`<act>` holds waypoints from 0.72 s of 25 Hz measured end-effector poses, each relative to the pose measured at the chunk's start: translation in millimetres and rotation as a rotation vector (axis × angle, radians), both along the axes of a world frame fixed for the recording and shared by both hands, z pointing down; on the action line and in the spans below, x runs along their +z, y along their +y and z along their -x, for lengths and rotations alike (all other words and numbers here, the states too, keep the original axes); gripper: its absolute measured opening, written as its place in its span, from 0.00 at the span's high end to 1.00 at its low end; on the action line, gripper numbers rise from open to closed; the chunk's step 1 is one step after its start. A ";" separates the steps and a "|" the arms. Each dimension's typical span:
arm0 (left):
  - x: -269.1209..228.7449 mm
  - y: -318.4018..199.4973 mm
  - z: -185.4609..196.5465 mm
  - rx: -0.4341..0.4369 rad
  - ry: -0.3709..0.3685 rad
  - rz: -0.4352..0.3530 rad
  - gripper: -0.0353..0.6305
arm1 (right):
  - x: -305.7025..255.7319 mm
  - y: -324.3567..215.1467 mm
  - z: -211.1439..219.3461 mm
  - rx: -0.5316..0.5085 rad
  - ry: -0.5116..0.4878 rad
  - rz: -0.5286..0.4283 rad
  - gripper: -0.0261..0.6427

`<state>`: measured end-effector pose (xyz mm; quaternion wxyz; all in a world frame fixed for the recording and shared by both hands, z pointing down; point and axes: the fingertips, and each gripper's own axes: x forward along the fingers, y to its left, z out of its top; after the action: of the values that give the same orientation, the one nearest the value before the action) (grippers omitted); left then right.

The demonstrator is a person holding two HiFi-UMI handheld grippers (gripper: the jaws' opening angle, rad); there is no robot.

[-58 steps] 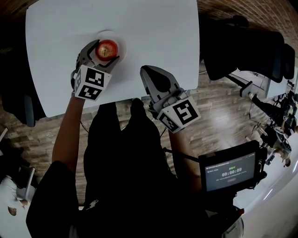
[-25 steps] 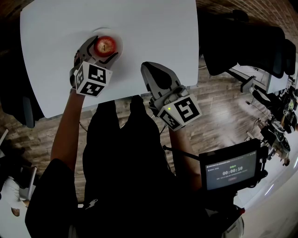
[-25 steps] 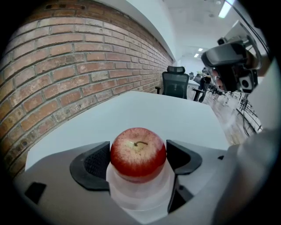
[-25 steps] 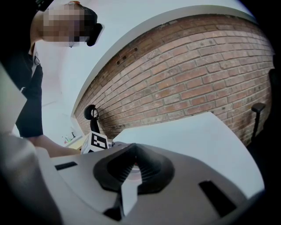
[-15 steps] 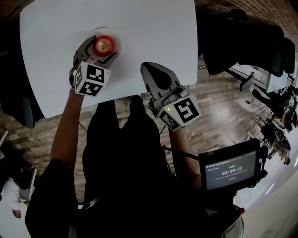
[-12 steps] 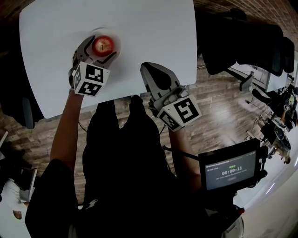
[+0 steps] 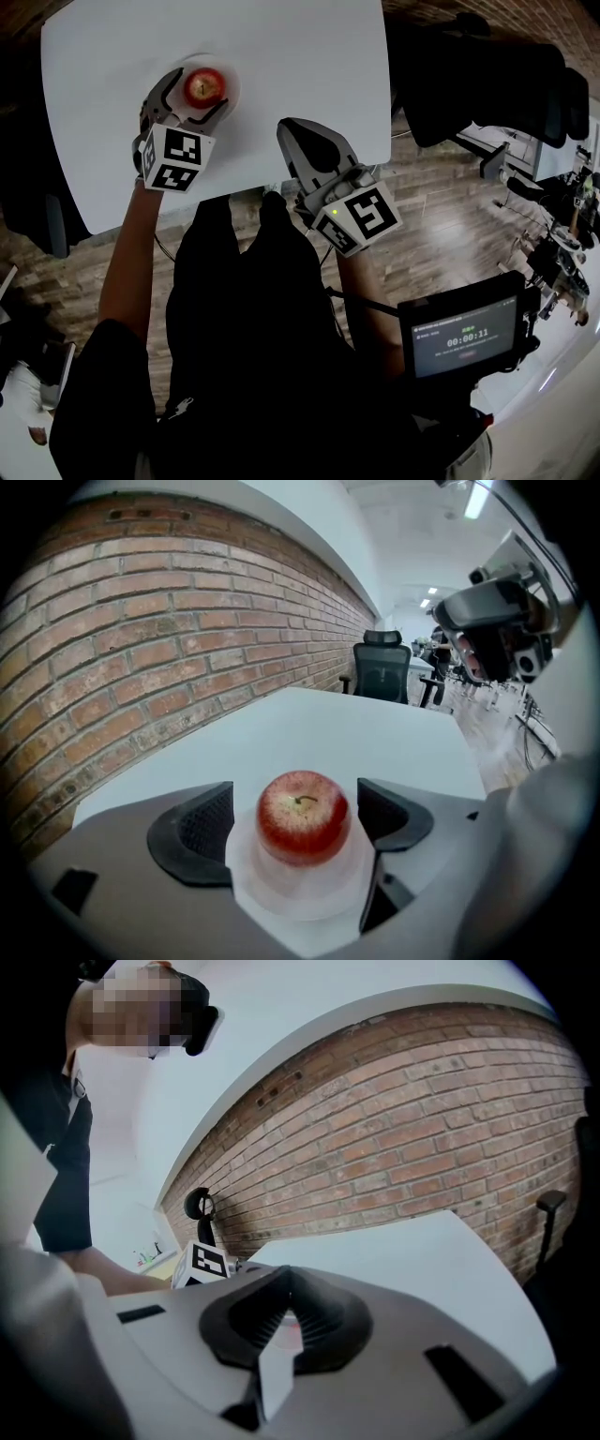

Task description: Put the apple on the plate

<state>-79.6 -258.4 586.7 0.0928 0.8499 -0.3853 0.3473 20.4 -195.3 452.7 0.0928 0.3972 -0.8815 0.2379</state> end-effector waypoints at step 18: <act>-76.7 31.2 15.2 -0.143 0.071 -0.101 0.55 | -50.7 24.8 5.6 -0.091 -0.047 -0.103 0.96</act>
<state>-94.8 -227.2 510.0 0.0880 0.8355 -0.4586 0.2897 14.8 -170.4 402.0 0.0623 0.3552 -0.9116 0.1971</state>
